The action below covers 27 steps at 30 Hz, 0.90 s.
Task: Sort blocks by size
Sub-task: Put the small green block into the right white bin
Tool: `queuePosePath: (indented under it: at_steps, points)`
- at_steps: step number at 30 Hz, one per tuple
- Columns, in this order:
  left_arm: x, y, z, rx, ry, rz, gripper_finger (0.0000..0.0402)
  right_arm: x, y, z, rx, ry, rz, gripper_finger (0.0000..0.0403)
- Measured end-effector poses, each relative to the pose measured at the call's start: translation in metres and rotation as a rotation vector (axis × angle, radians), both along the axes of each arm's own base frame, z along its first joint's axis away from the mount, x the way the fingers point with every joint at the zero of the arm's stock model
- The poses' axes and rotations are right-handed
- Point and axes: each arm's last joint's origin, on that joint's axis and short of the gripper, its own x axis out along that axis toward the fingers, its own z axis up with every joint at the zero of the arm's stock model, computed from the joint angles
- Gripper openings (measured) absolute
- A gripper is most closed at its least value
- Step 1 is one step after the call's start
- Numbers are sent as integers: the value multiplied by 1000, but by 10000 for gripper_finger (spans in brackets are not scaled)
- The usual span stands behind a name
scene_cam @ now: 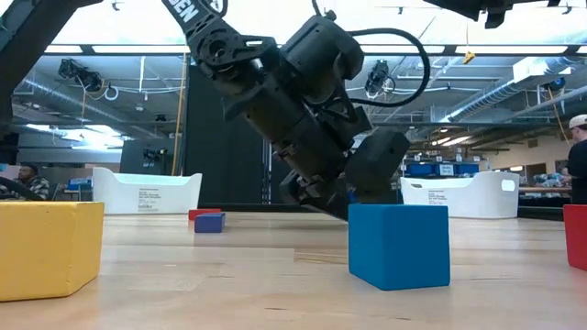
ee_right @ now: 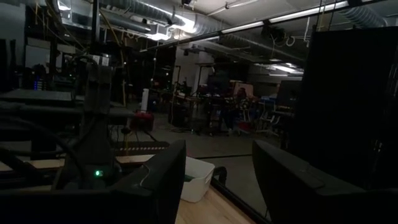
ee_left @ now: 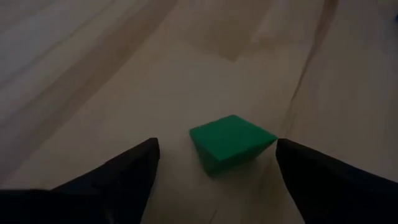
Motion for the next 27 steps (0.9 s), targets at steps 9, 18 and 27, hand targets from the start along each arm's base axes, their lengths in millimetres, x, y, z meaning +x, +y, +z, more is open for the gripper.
queuePosePath:
  at_steps: [9,18,27]
  points:
    - [-1,0,-13,11,-53,16,335,0,0,0,0,-3,2,197]
    - [0,1,-18,54,-56,28,332,0,0,1,7,-14,2,197]
    - [-1,2,-20,84,-33,25,277,0,0,1,7,-14,1,197]
